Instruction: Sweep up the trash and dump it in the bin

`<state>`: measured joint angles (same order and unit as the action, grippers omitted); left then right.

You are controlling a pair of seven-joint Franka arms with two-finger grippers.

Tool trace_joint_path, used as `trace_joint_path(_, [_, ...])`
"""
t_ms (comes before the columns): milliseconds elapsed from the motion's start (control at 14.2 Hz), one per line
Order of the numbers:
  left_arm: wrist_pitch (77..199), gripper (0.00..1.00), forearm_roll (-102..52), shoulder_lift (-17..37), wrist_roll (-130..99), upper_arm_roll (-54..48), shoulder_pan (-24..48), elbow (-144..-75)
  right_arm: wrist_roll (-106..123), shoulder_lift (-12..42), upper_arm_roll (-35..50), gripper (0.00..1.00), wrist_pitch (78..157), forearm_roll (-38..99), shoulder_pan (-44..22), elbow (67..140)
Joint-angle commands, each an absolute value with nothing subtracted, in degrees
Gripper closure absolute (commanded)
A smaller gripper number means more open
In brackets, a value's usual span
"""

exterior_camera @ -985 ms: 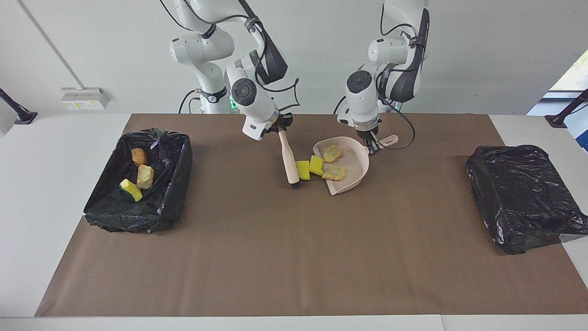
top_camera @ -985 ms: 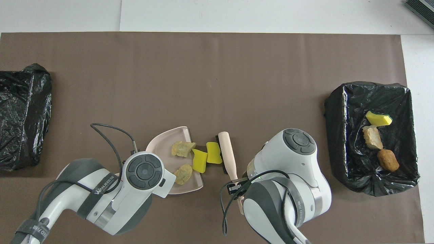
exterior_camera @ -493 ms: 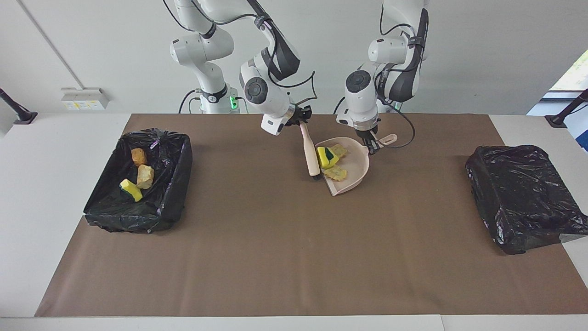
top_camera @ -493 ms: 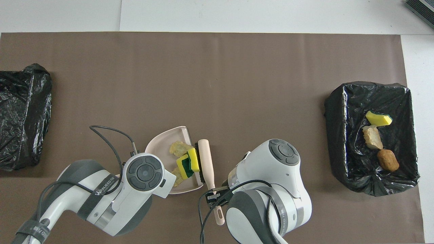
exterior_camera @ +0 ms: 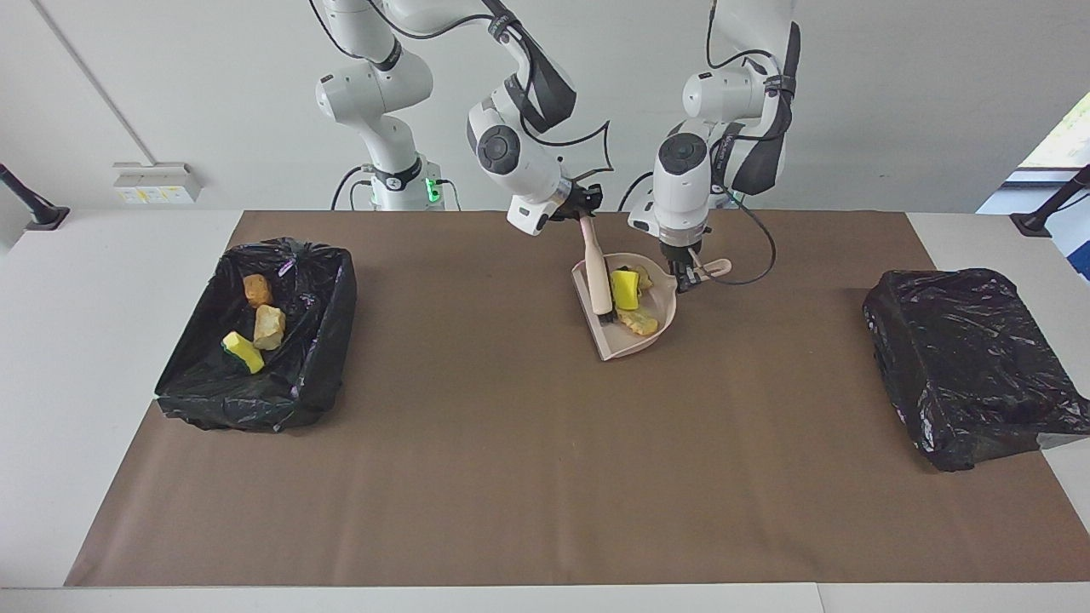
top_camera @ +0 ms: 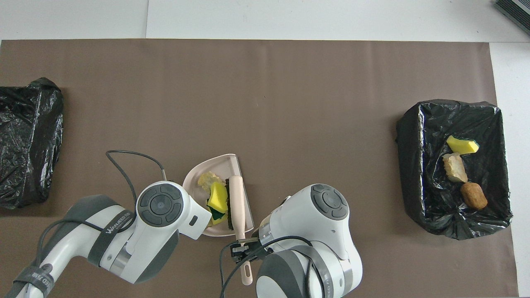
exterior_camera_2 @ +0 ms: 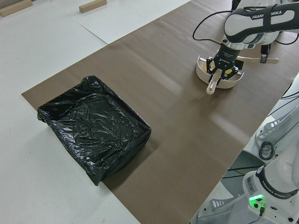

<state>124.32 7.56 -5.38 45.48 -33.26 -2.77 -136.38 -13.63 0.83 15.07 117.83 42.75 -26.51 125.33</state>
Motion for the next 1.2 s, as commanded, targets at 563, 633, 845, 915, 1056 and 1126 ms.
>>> trace_joint_path(563, [127.63, 1.0, -2.62, -5.71, 57.28, -26.56, -3.08, -135.89, -23.72, -4.66, 14.33, 1.0, 98.99, 23.5, -24.26, 116.65])
trace_joint_path(633, [126.75, 1.0, -3.07, -6.5, 59.83, -24.28, -2.82, -135.1, -24.17, -4.66, 14.24, 1.0, 96.88, 20.68, -24.26, 115.24])
trace_joint_path(845, [119.9, 1.0, -3.34, -11.32, 69.31, -17.17, -2.46, -133.25, -23.91, -6.76, 13.71, 1.0, 91.95, 17.05, -19.97, 112.51])
trace_joint_path(915, [118.66, 1.0, -3.34, -12.9, 72.91, -13.75, -2.46, -133.07, -24.25, -7.72, 13.8, 1.0, 90.98, 17.14, -18.04, 112.24])
trace_joint_path(1056, [114.28, 1.0, -3.25, -14.41, 79.25, -5.84, -2.55, -130.01, -28.71, -8.52, 13.97, 1.0, 91.4, 18.89, -16.53, 113.46])
trace_joint_path(1126, [112.95, 1.0, -3.08, -13.8, 80.84, -1.89, -2.55, -127.55, -32.13, -8.35, 14.06, 1.0, 92.1, 21.16, -17.05, 113.64])
